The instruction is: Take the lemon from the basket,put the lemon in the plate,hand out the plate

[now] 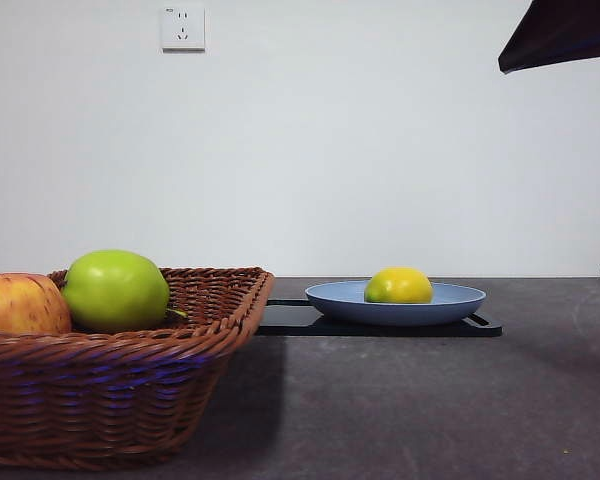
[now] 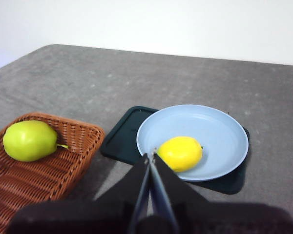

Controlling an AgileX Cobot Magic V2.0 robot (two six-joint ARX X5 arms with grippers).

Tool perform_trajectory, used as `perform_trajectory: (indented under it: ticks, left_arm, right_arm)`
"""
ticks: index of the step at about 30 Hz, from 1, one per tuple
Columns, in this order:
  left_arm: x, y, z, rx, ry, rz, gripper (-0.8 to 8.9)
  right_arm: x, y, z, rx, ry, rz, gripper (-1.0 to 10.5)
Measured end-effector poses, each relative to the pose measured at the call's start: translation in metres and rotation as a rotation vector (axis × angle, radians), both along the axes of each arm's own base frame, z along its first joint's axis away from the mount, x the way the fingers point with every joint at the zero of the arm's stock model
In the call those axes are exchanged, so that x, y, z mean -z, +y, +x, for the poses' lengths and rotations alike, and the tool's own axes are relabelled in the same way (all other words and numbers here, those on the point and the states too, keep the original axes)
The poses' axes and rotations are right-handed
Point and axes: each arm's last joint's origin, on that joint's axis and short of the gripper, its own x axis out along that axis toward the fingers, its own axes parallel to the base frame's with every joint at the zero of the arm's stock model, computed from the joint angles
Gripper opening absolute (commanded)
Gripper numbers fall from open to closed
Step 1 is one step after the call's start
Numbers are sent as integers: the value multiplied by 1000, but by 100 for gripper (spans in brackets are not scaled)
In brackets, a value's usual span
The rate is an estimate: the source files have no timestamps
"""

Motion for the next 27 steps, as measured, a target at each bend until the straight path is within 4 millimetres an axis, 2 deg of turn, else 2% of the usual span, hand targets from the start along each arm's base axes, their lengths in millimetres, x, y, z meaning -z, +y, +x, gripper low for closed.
perform_trajectory:
  ticks: [4,27]
  left_arm:
    - [20,2,3,-17,59,-5,8]
    - [20,2,3,-17,56,-12,8]
  right_arm:
    - [0,0,0,0,-1,1,3]
    - [-1,-1,-1,1,-2,5,3]
